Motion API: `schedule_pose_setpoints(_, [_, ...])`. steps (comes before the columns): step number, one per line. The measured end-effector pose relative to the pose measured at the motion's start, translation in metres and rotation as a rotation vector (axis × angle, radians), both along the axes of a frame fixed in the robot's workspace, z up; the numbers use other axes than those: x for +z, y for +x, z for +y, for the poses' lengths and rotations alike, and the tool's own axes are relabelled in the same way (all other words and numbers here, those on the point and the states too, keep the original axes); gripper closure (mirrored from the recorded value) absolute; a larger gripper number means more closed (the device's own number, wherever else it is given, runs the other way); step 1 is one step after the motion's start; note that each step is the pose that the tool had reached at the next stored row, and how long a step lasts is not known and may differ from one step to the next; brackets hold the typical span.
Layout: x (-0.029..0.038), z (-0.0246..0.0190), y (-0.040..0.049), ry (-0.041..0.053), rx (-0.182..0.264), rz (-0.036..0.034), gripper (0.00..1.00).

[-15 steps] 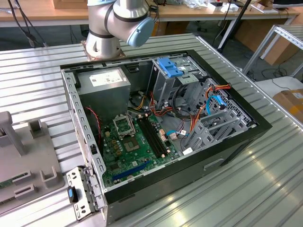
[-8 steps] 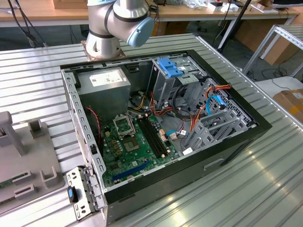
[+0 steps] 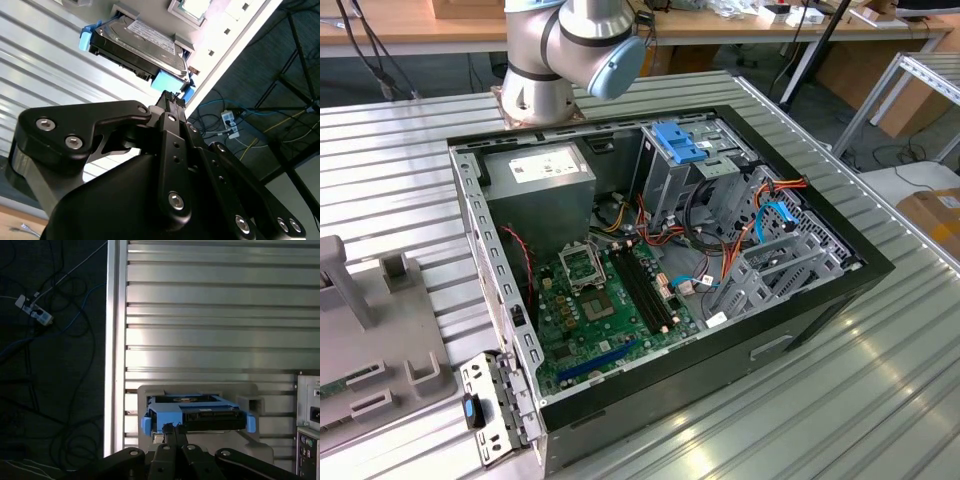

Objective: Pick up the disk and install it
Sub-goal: 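Pick up the disk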

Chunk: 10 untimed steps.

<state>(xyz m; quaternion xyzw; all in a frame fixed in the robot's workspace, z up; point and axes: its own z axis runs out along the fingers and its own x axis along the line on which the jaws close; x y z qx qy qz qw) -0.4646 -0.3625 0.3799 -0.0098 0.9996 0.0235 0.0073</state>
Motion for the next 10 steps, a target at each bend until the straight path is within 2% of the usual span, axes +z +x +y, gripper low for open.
schedule_pose_setpoints(1, [0.0, 0.0, 0.0, 0.0, 0.011, 0.0, 0.89])
schedule_pose_setpoints(10, [0.0, 0.0, 0.0, 0.0, 0.204, 0.0, 0.89])
